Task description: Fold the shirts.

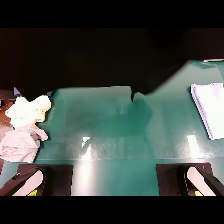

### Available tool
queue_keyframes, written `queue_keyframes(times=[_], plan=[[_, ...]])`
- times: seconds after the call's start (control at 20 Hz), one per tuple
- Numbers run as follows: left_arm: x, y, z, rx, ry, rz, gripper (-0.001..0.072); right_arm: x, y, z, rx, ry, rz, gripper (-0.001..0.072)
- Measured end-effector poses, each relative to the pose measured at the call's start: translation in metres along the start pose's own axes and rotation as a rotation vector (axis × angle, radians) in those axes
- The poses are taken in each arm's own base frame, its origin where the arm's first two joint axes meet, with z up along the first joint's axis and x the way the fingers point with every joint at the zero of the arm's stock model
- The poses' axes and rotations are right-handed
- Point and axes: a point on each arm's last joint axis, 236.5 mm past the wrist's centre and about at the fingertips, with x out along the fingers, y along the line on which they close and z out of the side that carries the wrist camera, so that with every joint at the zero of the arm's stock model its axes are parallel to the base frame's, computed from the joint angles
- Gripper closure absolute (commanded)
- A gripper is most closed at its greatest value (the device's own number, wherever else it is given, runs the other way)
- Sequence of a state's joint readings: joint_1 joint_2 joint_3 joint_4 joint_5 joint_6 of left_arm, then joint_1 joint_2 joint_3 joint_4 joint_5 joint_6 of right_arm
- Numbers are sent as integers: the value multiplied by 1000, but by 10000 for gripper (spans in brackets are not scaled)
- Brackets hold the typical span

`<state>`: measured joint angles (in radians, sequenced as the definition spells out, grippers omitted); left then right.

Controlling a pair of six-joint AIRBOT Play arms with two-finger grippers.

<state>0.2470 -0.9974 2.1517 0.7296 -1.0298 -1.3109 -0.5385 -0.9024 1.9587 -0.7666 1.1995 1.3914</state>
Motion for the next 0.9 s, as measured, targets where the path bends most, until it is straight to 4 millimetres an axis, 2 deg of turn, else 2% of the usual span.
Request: queue_keyframes(times=[0.15, 0.3, 0.35, 0.45, 0.55, 0.6, 0.65, 0.75, 0.9], plan=[[-16, -19, 18, 32, -47, -14, 685, -28, -1, 13, -70, -21, -113, 692], [-33, -38, 33, 64, -86, -31, 686, -42, -3, 13, -86, -21, -169, 692], [-35, -40, 31, 73, -82, -28, 686, -43, -5, 9, -81, -11, -178, 691], [-27, -23, 8, 61, -8, 8, 686, -35, -17, -5, -48, 46, -193, 692], [-4, 17, -44, -15, 131, 63, 685, -15, -40, -34, 19, 165, -203, 692], [8, 36, -78, -73, 211, 79, 686, -1, -53, -55, 65, 249, -201, 691], [21, 57, -119, -140, 308, 93, 685, 13, -65, -76, 109, 332, -196, 691], [43, 87, -207, -272, 500, 102, 685, 45, -89, -132, 204, 531, -171, 691], [65, 116, -336, -440, 760, 102, 685, 96, -110, -226, 332, 807, -114, 692]])
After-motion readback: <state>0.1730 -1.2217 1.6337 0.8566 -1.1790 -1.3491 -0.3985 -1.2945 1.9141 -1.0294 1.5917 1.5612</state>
